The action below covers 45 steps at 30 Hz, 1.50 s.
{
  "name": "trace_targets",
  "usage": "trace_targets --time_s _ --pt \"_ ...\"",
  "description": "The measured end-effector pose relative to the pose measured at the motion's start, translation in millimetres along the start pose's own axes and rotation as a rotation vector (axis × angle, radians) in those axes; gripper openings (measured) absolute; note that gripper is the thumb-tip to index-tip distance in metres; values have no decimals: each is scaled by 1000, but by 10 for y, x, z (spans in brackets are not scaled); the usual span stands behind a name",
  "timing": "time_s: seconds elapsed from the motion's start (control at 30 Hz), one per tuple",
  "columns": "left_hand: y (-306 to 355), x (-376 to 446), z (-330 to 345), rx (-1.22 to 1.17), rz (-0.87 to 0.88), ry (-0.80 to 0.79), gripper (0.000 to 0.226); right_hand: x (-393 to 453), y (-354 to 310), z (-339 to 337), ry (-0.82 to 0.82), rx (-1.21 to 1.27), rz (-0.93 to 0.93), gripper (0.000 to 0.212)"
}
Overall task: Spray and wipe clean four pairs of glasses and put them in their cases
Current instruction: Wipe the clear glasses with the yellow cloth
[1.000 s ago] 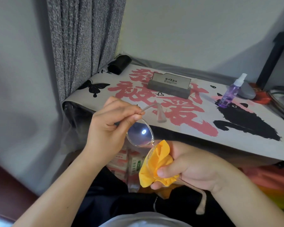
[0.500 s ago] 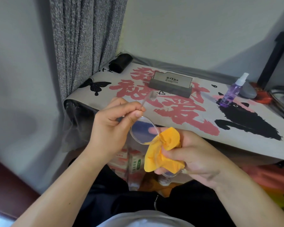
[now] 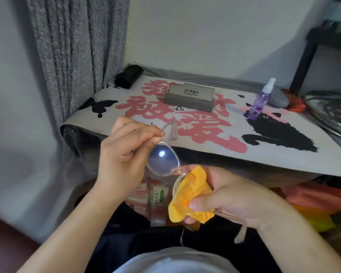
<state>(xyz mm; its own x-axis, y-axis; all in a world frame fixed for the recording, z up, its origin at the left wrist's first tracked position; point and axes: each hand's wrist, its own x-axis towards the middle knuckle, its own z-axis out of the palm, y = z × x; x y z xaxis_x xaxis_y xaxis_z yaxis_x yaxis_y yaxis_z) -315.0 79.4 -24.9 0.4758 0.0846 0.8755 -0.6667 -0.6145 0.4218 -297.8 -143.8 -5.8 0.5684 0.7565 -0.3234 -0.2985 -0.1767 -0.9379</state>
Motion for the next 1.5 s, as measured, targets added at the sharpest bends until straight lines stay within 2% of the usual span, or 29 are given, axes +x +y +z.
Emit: trace_targets --time_s 0.13,0.3,0.6,0.73,0.87,0.97,1.07,1.13,1.23,1.3,1.4,1.5 --pt "10 -58 55 -43 -89 -10 15 30 -19 74 66 -106 4 63" --pt "23 -85 101 -72 -140 -13 9 77 -67 81 193 -89 -52 61" --pt "45 -105 164 -135 -263 -18 12 -8 -114 -75 174 -9 -132 47" --pt "21 -4 284 -94 -317 -101 10 -29 -272 -318 173 -53 -172 43" --pt "-192 450 575 -102 -285 -171 12 96 -567 -791 187 -172 -206 59" --pt "-433 793 791 -162 -343 -234 27 226 -835 -1169 145 -296 -227 53" --pt "-655 994 960 -264 -444 -287 39 415 -961 -1498 187 -329 -198 49" --pt "-799 1056 1064 -167 -357 -273 41 554 -994 -1665 146 -312 -165 52" --pt "-918 1110 1228 1 -120 -236 19 747 -1022 -1838 134 -427 -99 61" --pt "-991 1142 1301 29 -37 -223 13 844 -994 -1900 134 -501 -69 70" --pt "-1049 1130 1349 -18 -96 -234 13 940 -892 -1951 168 -523 -79 76" --pt "-1064 1115 1337 -95 -202 -260 15 996 -864 -1909 250 -464 -129 68"
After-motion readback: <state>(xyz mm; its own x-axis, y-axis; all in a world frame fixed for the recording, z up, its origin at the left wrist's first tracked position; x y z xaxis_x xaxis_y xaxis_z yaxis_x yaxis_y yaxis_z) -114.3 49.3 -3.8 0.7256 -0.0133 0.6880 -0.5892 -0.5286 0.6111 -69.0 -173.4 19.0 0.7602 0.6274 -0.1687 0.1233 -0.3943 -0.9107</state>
